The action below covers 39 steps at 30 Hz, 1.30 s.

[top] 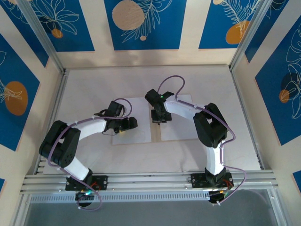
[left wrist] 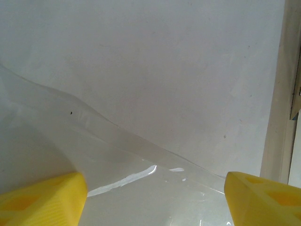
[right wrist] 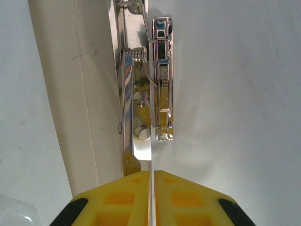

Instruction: Put the files into the folder

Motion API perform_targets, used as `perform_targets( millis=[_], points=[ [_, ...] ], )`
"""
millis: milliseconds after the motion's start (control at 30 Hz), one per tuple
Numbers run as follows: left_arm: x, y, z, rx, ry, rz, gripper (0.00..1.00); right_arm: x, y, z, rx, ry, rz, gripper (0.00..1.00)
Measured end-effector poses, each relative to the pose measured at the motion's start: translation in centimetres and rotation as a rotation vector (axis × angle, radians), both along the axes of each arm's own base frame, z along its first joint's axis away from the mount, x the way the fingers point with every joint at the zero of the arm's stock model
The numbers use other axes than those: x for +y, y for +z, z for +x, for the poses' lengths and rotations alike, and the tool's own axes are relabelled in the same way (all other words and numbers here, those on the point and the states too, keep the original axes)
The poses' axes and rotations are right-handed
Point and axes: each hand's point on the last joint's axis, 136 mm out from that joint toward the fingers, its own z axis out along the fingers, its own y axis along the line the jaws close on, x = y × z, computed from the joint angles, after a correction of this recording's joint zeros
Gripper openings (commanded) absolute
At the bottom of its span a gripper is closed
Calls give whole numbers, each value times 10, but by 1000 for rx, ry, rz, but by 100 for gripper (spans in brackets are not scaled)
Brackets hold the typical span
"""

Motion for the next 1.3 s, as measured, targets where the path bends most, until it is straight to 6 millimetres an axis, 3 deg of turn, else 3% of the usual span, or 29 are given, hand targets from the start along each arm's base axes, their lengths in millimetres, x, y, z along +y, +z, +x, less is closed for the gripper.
perform_targets(
  millis=[1300],
  points=[
    [0, 0, -1, 4, -2, -5, 78, -3, -18, -3, 22, 0, -18, 8]
  ],
)
